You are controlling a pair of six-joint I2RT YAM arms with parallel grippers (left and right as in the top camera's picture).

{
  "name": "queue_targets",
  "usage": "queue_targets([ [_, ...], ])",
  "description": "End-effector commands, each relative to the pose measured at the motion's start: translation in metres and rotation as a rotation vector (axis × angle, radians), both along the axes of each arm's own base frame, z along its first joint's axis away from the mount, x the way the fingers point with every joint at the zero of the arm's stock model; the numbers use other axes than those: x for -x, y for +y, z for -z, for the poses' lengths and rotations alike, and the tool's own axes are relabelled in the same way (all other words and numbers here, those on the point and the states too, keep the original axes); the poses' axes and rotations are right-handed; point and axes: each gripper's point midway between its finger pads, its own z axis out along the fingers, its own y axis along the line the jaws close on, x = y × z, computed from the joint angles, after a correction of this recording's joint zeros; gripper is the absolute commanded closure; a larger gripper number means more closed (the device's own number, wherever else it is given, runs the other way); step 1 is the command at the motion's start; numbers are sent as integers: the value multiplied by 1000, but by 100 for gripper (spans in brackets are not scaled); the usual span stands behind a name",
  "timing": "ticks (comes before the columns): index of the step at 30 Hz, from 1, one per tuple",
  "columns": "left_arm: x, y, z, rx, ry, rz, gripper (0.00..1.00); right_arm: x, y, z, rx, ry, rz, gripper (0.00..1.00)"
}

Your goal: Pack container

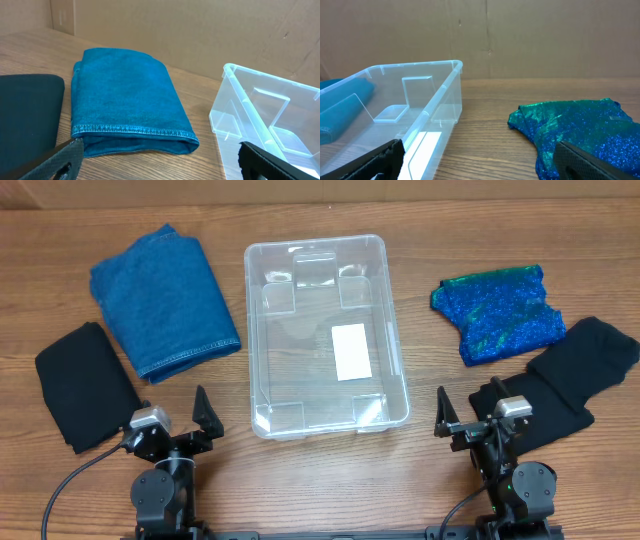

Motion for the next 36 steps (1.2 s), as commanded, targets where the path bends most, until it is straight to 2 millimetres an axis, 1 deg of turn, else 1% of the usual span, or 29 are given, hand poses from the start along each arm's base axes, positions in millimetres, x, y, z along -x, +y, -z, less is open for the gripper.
queue_targets([
  [1,0,1,-1,-16,-4,-4,0,0,-1,1,-1,-4,6,0],
  [28,0,2,-1,-16,-4,-5,0,0,1,0,-2,-6,-2,0],
  [36,0,-1,-1,-13,-4,12,0,0,1,0,-2,-6,-5,0],
])
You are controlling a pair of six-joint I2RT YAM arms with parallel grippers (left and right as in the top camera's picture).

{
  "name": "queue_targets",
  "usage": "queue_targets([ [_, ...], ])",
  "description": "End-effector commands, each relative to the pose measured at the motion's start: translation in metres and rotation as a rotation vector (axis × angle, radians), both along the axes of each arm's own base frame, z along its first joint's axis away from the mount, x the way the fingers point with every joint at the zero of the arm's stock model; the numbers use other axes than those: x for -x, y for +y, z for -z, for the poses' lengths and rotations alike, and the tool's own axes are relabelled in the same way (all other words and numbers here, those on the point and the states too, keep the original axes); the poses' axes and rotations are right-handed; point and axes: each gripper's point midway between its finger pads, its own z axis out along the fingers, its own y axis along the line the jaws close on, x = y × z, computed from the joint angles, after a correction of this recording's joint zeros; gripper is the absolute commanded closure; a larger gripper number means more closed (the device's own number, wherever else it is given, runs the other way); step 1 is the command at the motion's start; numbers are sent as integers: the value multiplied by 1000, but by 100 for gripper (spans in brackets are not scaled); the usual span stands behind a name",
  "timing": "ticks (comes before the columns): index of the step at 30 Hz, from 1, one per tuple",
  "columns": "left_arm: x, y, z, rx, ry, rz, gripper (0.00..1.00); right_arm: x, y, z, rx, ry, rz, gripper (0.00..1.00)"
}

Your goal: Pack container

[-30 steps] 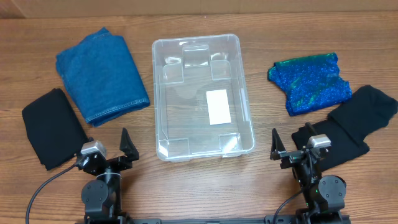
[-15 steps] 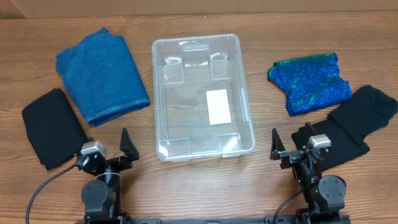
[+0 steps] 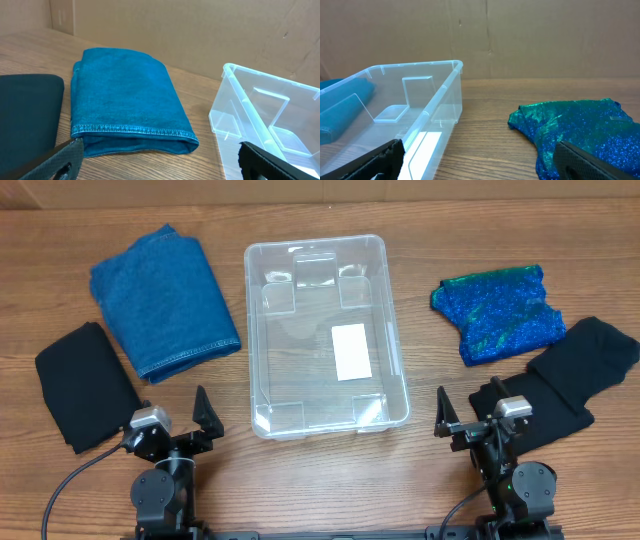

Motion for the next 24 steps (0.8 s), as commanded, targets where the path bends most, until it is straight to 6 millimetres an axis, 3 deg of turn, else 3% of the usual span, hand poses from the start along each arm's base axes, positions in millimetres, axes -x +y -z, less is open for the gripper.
queue_targets([
  [1,0,-1,-1,-13,-4,10,0,0,1,0,-2,-6,-4,0],
  [8,0,-4,-16,-12,-46,26,0,0,-1,-19,-108,-48,7,0],
  [16,13,-7,-76,-15,-102,39,0,-5,-20,-46,-99,0,125,0],
  [20,11,-7,-88,-8,-6,41,0,-21,-20,-63,-77,114,141,0],
  [24,1,-6,-101,-17,177,45,0,-55,-17,-75,-43,294,150,0],
])
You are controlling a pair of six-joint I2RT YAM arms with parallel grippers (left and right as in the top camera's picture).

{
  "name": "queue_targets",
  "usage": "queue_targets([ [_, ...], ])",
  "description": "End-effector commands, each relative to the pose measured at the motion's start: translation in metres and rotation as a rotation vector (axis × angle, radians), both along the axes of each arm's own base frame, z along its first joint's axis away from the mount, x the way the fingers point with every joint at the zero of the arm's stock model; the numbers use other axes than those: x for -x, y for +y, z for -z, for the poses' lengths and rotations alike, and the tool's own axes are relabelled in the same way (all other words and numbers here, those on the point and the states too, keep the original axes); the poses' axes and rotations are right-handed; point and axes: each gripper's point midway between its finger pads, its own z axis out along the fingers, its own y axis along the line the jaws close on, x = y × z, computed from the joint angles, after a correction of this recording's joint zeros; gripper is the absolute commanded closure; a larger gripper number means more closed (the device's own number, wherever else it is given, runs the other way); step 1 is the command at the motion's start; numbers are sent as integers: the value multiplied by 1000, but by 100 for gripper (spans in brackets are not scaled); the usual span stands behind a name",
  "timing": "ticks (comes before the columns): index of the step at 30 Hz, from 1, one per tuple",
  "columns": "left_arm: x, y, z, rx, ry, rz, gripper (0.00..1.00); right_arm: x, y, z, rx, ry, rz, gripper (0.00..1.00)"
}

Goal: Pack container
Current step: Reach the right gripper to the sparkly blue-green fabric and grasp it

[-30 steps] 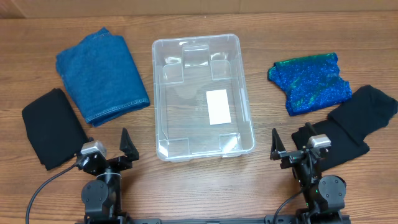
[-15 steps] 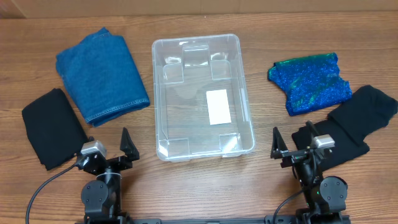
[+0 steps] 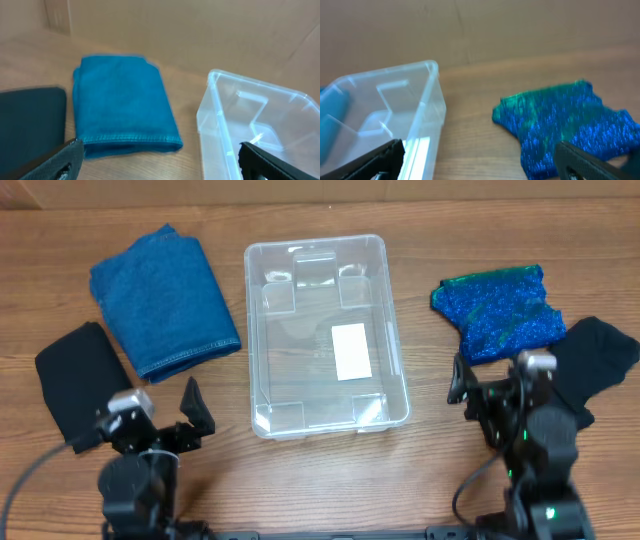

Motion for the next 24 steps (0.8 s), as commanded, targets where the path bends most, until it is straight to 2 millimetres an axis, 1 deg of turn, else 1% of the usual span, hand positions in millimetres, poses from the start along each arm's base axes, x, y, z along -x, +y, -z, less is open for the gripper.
queue_targets([
  [1,-12,0,-34,-26,93,13,0,-34,-1,-26,7,102,23,0],
  [3,-19,-1,-36,-13,247,25,0,-61,-8,-29,-31,237,42,0],
  [5,-20,-1,-32,-12,381,32,0,-77,-18,-25,-76,344,35,0],
  [6,-19,-1,-29,-19,464,39,0,-88,-30,-18,-127,424,35,0],
  [8,-20,-1,-26,-32,594,55,0,-103,-46,-4,-225,521,24,0],
  [10,-23,-1,-24,-26,675,58,0,-113,-66,21,-320,601,32,0],
  [12,-27,-1,-19,-22,728,60,0,-114,-91,55,-397,689,114,0],
  [13,-29,-1,-15,-21,744,60,0,-113,-97,70,-452,729,136,0],
  [15,-32,-1,-8,-18,774,61,0,-111,-101,103,-580,816,114,0],
  [18,-33,0,-6,-18,780,61,0,-104,-111,144,-668,918,192,0],
  [19,-33,0,-6,-18,780,61,0,-103,-112,154,-688,933,212,0],
  [22,-33,0,-7,-18,778,61,0,-104,-114,178,-702,947,238,0],
  [24,-33,0,-7,-18,779,61,0,-102,-118,190,-717,955,286,0],
])
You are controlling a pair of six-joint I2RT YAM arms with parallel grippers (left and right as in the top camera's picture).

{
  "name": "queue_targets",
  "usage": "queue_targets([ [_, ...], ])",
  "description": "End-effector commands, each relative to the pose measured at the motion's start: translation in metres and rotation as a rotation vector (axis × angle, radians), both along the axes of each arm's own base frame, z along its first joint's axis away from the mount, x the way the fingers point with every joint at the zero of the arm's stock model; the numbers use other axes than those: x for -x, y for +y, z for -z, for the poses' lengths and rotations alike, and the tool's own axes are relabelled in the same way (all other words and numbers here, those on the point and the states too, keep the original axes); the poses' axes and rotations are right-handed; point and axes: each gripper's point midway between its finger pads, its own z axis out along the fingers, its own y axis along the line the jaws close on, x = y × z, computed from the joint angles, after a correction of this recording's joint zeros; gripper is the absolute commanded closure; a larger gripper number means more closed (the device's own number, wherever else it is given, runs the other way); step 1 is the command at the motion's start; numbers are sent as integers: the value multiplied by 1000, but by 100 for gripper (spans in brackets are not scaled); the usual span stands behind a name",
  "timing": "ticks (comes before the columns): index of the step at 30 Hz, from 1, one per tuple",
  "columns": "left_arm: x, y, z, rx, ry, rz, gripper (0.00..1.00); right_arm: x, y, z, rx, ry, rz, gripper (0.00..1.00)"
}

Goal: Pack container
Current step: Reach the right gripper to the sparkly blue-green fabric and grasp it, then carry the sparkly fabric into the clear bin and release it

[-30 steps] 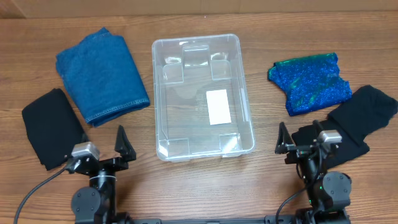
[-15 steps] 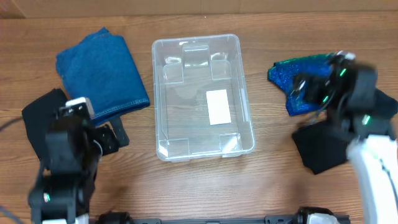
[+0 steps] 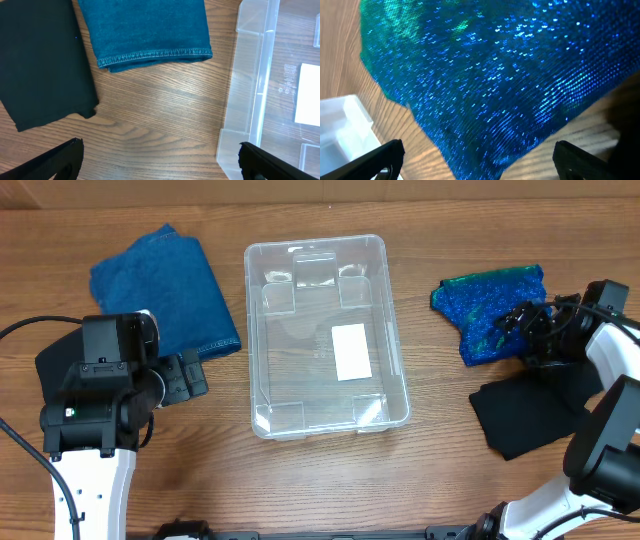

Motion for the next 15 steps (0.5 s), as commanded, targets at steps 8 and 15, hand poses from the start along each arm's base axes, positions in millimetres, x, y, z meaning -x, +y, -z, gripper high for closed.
queue_targets([
  [8,-3,0,-10,-5,-28,18,0,-18,9,39,-52,-12,49,29],
  [15,-3,0,-10,-6,-28,18,0,-44,32,-12,-149,-216,-76,96],
])
